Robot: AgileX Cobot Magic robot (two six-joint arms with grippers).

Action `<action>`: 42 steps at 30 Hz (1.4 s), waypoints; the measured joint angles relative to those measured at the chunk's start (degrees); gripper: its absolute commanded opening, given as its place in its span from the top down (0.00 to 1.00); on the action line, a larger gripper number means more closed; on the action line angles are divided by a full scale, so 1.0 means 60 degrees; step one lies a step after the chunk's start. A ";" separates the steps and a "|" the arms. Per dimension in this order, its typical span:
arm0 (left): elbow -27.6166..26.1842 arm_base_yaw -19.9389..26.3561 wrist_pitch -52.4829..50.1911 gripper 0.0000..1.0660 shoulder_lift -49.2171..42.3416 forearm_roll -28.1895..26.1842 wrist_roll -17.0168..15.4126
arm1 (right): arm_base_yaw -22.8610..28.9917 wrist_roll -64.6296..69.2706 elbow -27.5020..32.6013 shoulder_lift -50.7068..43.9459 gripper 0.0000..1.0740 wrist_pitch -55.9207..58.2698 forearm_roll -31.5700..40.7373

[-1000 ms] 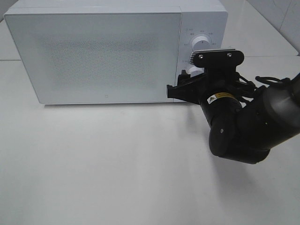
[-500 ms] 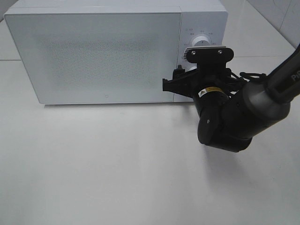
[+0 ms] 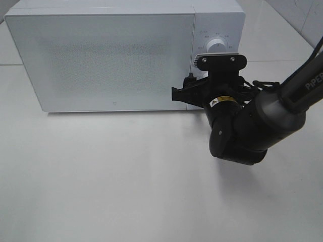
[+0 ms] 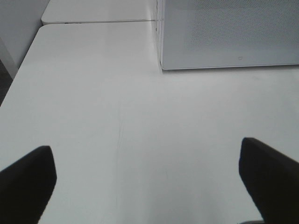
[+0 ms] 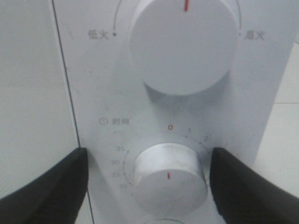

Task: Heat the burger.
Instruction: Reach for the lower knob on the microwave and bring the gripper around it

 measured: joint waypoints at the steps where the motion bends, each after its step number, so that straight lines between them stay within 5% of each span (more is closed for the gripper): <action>1: 0.0000 0.0000 0.0000 0.06 0.0000 0.0000 0.0000 | 0.0000 0.0000 0.0000 0.0000 0.47 0.0019 0.0000; 4: 0.0000 0.0000 0.0000 0.06 0.0000 0.0000 0.0000 | 0.0000 0.0000 0.0000 0.0000 0.60 0.0019 0.0048; 5: 0.0000 0.0000 0.0000 0.06 0.0000 0.0000 0.0000 | 0.0000 0.0000 0.0000 0.0000 0.73 0.0019 0.0220; 7: 0.0000 0.0000 0.0000 0.06 0.0000 0.0000 0.0000 | 0.0000 0.0000 0.0000 0.0010 0.81 -0.0010 0.0315; 9: 0.0000 0.0000 0.0000 0.06 0.0000 0.0000 0.0000 | 0.0000 0.0000 0.0000 0.0019 0.99 -0.0029 0.0344; 25: 0.0000 0.0000 0.0000 0.06 0.0000 0.0000 0.0000 | 0.0000 0.0707 0.0010 0.0029 1.00 -0.0048 0.0239; 42: 0.0000 0.0000 0.0000 0.06 0.0000 0.0000 0.0000 | -0.0191 0.8251 0.0267 0.0048 1.00 -0.0201 -0.0735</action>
